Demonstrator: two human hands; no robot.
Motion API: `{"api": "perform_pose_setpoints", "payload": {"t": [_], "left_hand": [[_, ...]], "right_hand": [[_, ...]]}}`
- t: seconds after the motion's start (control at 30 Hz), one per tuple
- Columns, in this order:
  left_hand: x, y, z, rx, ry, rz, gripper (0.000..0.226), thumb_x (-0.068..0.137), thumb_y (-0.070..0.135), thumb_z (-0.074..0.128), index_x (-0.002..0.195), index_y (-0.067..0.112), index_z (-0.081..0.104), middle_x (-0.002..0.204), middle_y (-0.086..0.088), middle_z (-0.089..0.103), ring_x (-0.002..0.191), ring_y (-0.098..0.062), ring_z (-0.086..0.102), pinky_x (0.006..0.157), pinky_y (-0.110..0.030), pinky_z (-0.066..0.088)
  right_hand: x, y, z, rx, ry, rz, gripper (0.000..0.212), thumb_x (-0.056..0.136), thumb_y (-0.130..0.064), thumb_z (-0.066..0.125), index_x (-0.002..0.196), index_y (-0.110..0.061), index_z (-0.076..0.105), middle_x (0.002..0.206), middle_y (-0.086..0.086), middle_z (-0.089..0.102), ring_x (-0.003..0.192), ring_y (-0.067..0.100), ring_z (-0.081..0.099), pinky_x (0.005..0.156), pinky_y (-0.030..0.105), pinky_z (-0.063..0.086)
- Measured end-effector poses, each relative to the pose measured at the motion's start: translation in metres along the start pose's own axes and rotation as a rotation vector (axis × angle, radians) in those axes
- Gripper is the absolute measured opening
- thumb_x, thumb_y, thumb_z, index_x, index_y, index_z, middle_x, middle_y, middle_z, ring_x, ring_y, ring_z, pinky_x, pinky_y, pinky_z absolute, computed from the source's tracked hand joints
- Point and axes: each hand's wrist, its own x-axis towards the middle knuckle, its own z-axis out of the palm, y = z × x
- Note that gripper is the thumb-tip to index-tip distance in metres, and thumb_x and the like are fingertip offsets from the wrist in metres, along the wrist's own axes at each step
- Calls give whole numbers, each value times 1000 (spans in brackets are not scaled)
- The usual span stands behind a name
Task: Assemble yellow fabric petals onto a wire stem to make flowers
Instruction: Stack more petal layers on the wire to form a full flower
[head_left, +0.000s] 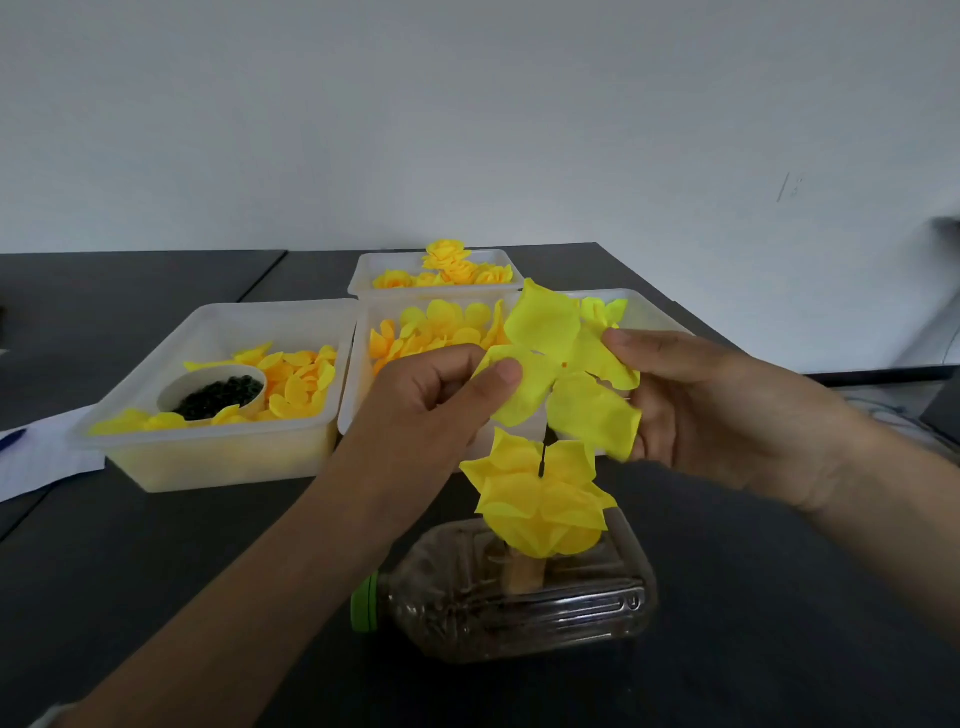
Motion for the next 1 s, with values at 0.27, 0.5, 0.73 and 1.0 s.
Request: {"api": "perform_pose_setpoints", "payload": {"t": [0.27, 0.5, 0.73, 1.0], "left_hand": [[-4, 0, 0, 80, 68, 79, 49, 81, 35, 54, 64, -7, 35, 55, -1, 20, 48, -5, 23, 46, -11, 29], [-7, -4, 1, 225, 150, 198, 42, 90, 29, 54, 61, 4, 36, 49, 13, 27, 47, -3, 28, 49, -7, 26], [-9, -1, 1, 207, 165, 185, 45, 88, 32, 54, 64, -3, 40, 53, 10, 25, 48, -4, 27, 49, -7, 26], [-7, -1, -3, 148, 162, 111, 51, 84, 37, 55, 69, -9, 39, 62, -12, 23, 53, -8, 25, 46, -13, 30]], "right_hand": [[3, 5, 7, -25, 136, 15, 59, 79, -34, 64, 129, -2, 56, 130, 23, 58, 113, 37, 53, 104, 55, 37], [2, 8, 27, -17, 46, -82, 47, 79, -19, 67, 125, -10, 62, 123, 14, 66, 110, 32, 64, 94, 42, 51], [1, 7, 39, -44, 102, -138, 49, 76, -1, 59, 124, -2, 59, 116, 17, 68, 101, 31, 67, 86, 40, 56], [-3, 3, 36, -220, 209, -153, 62, 66, -8, 66, 123, 10, 49, 104, 19, 67, 89, 31, 60, 86, 42, 45]]}}
